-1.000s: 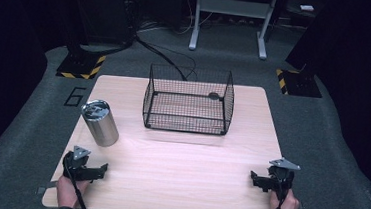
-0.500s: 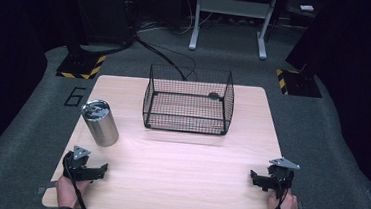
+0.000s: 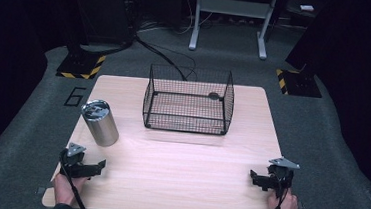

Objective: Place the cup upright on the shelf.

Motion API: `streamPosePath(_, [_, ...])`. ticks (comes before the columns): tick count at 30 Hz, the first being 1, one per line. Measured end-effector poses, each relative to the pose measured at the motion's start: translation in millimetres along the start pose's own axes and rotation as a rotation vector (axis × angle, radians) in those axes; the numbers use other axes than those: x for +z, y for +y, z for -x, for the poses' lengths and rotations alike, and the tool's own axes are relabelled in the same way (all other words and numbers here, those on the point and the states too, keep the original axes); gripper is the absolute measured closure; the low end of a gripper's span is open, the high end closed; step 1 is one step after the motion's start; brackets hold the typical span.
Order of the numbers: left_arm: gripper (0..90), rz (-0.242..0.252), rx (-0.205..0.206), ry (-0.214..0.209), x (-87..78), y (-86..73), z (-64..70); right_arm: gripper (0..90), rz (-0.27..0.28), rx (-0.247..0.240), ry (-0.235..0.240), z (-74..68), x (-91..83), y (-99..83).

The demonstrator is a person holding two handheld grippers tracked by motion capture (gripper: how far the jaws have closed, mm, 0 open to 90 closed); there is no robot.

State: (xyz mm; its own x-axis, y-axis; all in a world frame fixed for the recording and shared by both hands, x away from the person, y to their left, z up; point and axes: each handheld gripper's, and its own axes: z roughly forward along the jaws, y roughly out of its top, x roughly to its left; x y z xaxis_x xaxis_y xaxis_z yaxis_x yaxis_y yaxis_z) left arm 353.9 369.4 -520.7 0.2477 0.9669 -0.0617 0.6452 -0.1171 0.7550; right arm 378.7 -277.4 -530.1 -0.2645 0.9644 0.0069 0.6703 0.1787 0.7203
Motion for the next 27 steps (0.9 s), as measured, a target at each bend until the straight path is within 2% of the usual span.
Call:
streamPosePath(4, [0.0, 0.026, -0.01, -0.013, -8.0, 12.0, -3.4, 0.0, -0.001, -0.004, 0.002, 0.2, 0.0, 0.0])
streamPosePath(12, [0.0, 0.081, -0.027, -0.036, -13.6, 31.7, -6.3, 0.0, -0.004, -0.006, 0.003, 0.0, -0.1, 0.1])
streamPosePath(19, [0.0, 0.104, -0.005, -0.031, -16.6, 50.1, -9.8, 0.0, -0.004, -0.011, 0.004, 0.2, 0.0, 0.1])
streamPosePath(22, [0.0, 0.12, -0.002, -0.053, -18.7, 62.6, -11.0, 0.0, -0.004, -0.011, 0.004, 0.2, 0.0, 0.2])
streamPosePath(24, [0.0, 0.134, -0.001, -0.055, -18.7, 65.5, -11.0, 0.0, -0.004, -0.011, 0.004, 0.2, 0.1, 0.2])
streamPosePath(27, [0.0, 0.156, 0.016, -0.062, -20.1, 78.4, -11.3, 0.0, -0.004, -0.012, 0.004, 0.2, 0.1, 0.2])
